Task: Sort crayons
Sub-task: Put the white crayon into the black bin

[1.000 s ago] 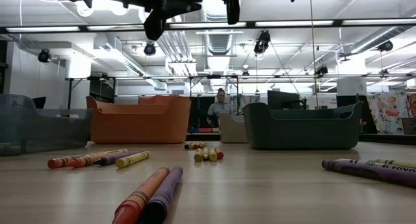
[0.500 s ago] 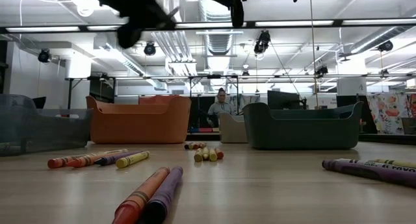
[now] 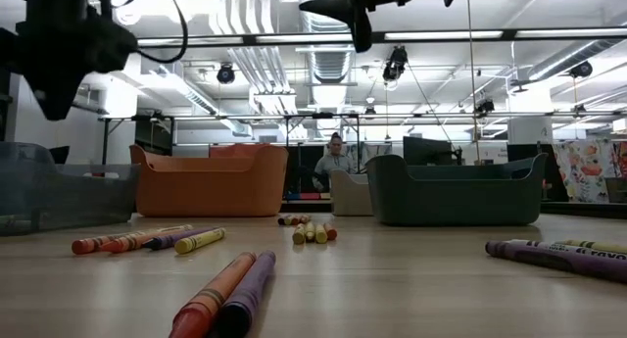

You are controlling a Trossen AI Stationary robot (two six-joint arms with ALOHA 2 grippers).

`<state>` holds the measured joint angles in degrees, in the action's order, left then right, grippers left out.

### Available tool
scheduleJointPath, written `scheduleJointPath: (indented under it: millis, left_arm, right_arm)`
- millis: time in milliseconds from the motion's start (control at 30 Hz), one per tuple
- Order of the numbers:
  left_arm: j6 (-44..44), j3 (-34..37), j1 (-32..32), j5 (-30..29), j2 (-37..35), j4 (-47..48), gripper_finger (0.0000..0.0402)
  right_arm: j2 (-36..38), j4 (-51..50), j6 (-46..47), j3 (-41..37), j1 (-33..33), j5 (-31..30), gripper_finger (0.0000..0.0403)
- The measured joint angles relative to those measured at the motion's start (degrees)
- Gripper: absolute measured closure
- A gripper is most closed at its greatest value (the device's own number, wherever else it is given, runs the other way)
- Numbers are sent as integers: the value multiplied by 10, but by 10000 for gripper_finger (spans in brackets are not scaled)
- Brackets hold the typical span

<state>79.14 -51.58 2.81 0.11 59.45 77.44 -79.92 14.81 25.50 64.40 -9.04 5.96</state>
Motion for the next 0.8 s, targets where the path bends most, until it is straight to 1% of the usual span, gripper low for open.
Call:
scheduleJointPath:
  millis: [167, 267, 367, 433, 600, 800]
  left_arm:
    - [-12, 24, 0, 6, 18, -4, 400]
    - [-23, 53, 0, 9, 30, -9, 400]
    - [-30, 83, 0, 29, 41, -21, 400]
    - [-30, 95, 0, 30, 49, -24, 398]
    - [-37, 91, 0, 8, 68, -31, 377]
    - [-40, 91, 0, 6, 87, -34, 359]
  right_arm:
    - [0, 0, 0, 0, 0, 0, 304]
    - [0, 0, 0, 0, 0, 0, 299]
    - [0, -1, 0, 0, 0, 0, 298]
    - [0, 0, 0, 0, 0, 0, 298]
    - [0, 0, 0, 0, 0, 0, 296]
    - [0, 0, 0, 0, 0, 0, 298]
